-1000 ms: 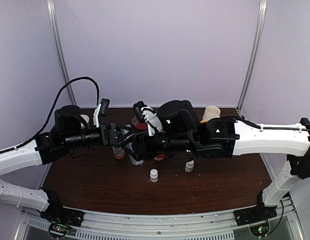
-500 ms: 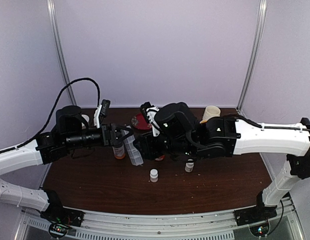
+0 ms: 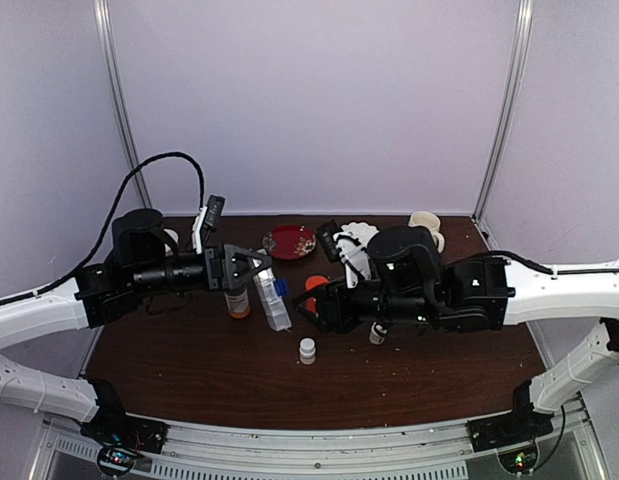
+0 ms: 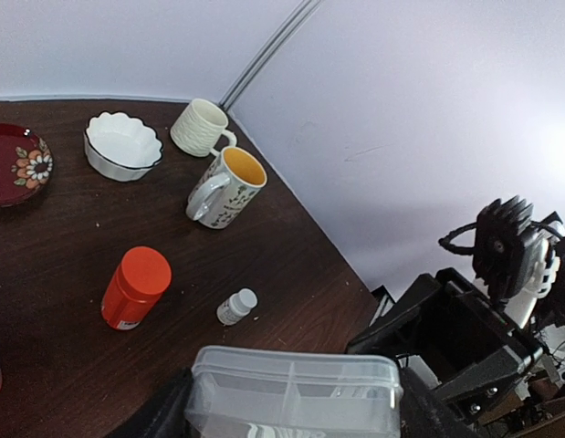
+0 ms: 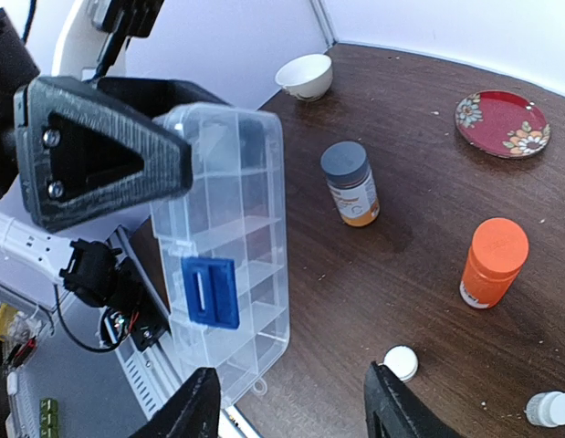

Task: Sort the pills into containers
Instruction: Open the lid of the pill container.

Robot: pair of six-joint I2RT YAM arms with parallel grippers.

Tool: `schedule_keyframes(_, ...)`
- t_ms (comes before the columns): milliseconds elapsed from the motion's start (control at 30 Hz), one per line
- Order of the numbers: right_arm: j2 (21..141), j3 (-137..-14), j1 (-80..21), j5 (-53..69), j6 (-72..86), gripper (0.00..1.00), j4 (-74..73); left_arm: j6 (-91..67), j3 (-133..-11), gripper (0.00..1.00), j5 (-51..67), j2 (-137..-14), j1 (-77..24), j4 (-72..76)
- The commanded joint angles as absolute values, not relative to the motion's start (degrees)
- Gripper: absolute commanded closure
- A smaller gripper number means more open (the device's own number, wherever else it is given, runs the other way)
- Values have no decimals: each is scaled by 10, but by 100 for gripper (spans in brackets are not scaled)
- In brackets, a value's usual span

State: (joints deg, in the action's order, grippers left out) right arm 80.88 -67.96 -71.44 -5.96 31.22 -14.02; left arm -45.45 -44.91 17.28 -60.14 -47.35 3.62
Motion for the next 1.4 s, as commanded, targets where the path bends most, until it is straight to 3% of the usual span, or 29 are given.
schedule_keyframes(0, 772, -631, -690, 68, 342, 44, -8, -465, -452, 64, 217, -605, -474, 134)
schedule_keyframes(400, 774, -619, -674, 168, 367, 50, 78, -474, -464, 64, 262, -631, -474, 165)
schedule_keyframes(500, 780, -627, -673, 170, 368, 56, 75, -476, -465, 64, 265, -632, -474, 167)
schedule_keyframes(600, 783, -631, -673, 172, 370, 69, 70, -477, -463, 64, 266, -632, -475, 169)
schedule_keyframes(767, 784, -632, -671, 166, 374, 72, 65, -478, -461, 64, 268, -628, -474, 169)
schedule_keyframes(933, 783, -633, -668, 162, 377, 94, 60, -477, -460, 63, 268, -626, -474, 166)
schedule_keyframes(1000, 782, -635, -667, 160, 378, 100, 56, -476, -459, 57, 269, -626, -475, 166)
schedule_keyframes(1100, 775, -633, -665, 154, 379, 100, 49, -475, -455, 50, 267, -626, -474, 171)
schedule_keyframes(1200, 774, -635, -663, 142, 374, 96, 31, -477, -455, 57, 264, -630, -474, 170)
schedule_keyframes(1267, 774, -642, -665, 126, 363, 72, 10, -477, -459, 60, 261, -633, -475, 165)
schedule_keyframes(1367, 774, -656, -675, 94, 338, 50, -23, -471, -471, 66, 238, -638, -474, 132)
